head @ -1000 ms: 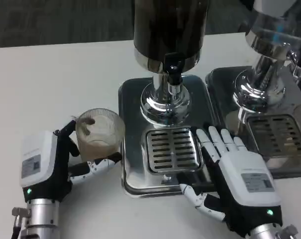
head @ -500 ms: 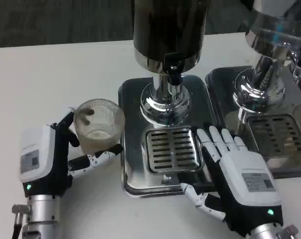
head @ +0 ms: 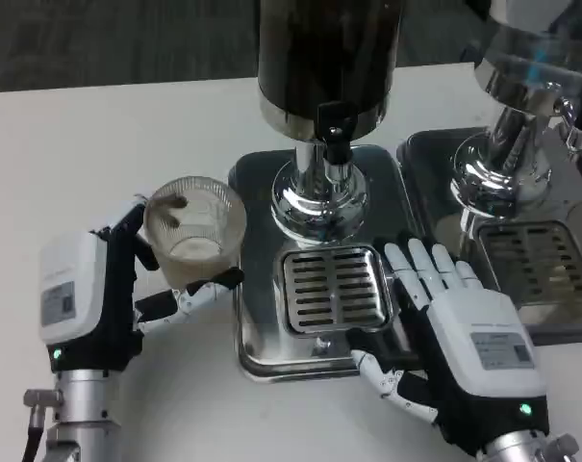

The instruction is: Grasp the cup under the faucet to collect the drink, then remove the cup.

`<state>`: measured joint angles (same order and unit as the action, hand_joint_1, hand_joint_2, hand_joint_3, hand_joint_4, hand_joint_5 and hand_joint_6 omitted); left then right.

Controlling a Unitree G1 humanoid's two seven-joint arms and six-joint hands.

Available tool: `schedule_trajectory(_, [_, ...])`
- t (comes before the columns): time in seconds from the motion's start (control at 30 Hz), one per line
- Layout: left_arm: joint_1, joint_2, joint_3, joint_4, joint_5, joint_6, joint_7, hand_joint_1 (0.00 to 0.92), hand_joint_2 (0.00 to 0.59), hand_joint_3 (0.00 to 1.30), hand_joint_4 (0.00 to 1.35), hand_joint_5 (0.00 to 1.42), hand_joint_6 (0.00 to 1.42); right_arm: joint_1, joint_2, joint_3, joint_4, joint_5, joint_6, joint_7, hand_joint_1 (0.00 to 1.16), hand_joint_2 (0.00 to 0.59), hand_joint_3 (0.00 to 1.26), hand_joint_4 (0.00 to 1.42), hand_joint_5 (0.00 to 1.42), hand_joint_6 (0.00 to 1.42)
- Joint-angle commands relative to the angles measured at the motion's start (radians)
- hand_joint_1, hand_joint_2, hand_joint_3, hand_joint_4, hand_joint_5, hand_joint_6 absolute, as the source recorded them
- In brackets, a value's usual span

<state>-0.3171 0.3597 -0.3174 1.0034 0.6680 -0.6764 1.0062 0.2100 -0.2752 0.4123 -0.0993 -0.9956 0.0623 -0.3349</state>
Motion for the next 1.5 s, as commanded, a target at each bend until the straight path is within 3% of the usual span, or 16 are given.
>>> schedule_trajectory(0.03, [-0.027,-0.011,-0.006,-0.018,0.0,-0.034,-0.017,0.575,0.022,0.52,0.68,0.91,1.11,0.011,0.01,-0.003,-0.006,-0.004,-0.002,-0.045,0.28,0.401,0.05,0.0,0.0,0.05])
schedule_trajectory(0.33, [-0.062,-0.054,-0.028,0.003,0.003,-0.051,-0.076,0.574,0.022,0.52,0.68,0.91,1.11,0.021,0.019,-0.002,-0.008,-0.008,0.006,-0.072,0.28,0.405,0.04,0.0,0.0,0.05])
schedule_trajectory(0.67, [-0.163,-0.12,-0.065,0.114,0.003,-0.015,-0.151,0.573,0.021,0.53,0.68,0.92,1.13,0.033,0.042,-0.011,-0.006,-0.003,0.023,-0.082,0.33,0.423,0.04,0.0,0.0,0.06])
schedule_trajectory(1.5, [-0.232,-0.208,-0.144,0.205,0.015,0.055,-0.258,0.604,0.031,0.54,0.71,0.94,1.14,0.065,0.081,-0.016,-0.01,-0.005,0.068,-0.144,0.35,0.431,0.05,0.0,0.0,0.08])
